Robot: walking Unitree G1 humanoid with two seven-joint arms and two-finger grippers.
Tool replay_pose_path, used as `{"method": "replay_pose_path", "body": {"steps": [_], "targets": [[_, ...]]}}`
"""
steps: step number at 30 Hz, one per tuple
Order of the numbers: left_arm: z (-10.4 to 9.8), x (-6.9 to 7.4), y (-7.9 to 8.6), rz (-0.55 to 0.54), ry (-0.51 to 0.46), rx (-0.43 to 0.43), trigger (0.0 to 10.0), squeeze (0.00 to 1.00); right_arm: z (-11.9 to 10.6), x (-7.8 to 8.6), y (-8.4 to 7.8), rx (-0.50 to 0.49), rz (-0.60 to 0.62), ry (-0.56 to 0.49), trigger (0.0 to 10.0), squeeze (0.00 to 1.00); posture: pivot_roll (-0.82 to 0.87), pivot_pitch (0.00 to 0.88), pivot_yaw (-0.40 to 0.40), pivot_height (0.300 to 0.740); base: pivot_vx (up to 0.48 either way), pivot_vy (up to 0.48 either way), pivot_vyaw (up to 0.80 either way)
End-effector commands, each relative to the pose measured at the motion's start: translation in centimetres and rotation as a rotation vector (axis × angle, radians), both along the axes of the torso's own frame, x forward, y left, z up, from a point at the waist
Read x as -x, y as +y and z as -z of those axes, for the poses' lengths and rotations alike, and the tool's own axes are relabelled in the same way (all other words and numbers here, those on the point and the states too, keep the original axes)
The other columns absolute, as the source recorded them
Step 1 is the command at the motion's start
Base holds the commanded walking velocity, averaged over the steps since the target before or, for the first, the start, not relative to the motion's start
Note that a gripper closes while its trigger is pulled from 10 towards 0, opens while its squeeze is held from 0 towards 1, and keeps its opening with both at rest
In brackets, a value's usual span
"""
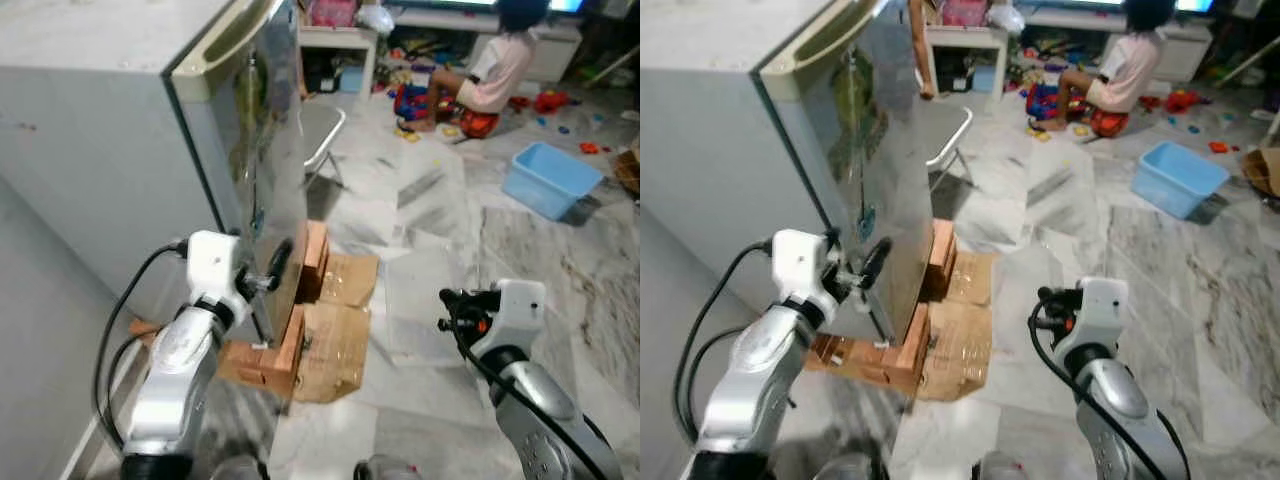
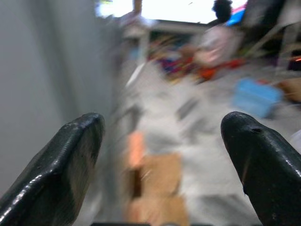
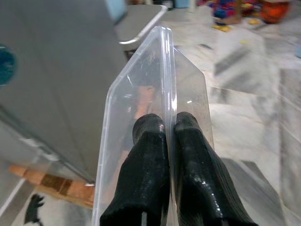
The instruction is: Restocking fridge
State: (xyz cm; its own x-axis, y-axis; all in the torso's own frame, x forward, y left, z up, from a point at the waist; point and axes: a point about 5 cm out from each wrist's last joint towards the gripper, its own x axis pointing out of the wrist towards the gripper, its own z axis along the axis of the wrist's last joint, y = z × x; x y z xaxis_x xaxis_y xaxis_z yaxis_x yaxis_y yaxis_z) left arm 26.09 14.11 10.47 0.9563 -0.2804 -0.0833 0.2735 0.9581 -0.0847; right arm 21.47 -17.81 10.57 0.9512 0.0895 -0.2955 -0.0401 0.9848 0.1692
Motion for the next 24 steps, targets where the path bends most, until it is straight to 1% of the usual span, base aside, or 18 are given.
{"method": "replay_pose_path", "body": {"steps": [1, 5, 10, 13, 15, 24], "targets": [[-0.9, -0.1, 0.5, -0.024, -0.019, 0.014, 10.0, 0.0, 0.0, -0.2, 0.3, 0.001, -0.013, -0.002, 10.0, 0.0, -0.05, 0.0, 0.012, 0.74, 0.0, 0.0, -0.8], [-1.1, -0.4, 0.8, -0.044, -0.02, 0.01, 10.0, 0.0, 0.0, -0.3, 0.1, 0.005, -0.016, -0.003, 10.0, 0.0, -0.06, 0.0, 0.008, 0.74, 0.0, 0.43, 0.0], [-1.2, -0.4, 0.5, -0.024, -0.019, 0.009, 10.0, 0.0, -0.1, -0.4, -0.1, 0.011, -0.016, -0.006, 10.0, 0.0, -0.06, 0.0, 0.008, 0.74, 0.0, 0.396, 0.0], [-1.2, -0.3, 0.2, -0.004, -0.013, -0.002, 10.0, 0.0, -0.1, -0.4, -0.1, 0.014, -0.016, -0.007, 10.0, 0.0, -0.06, 0.0, 0.006, 0.74, 0.0, 0.0, 0.0], [-1.2, -0.2, 0.1, 0.004, -0.014, -0.003, 10.0, 0.0, -0.1, -0.5, 0.0, 0.013, -0.017, -0.008, 10.0, 0.0, -0.06, 0.0, 0.005, 0.74, 0.0, 0.0, -0.8], [-1.6, 0.2, -0.3, 0.053, -0.037, -0.009, 10.0, 0.0, -0.1, -0.7, 0.1, 0.011, -0.029, -0.014, 10.0, 0.0, -0.06, 0.0, -0.005, 0.74, 0.0, 0.0, 0.0]]}}
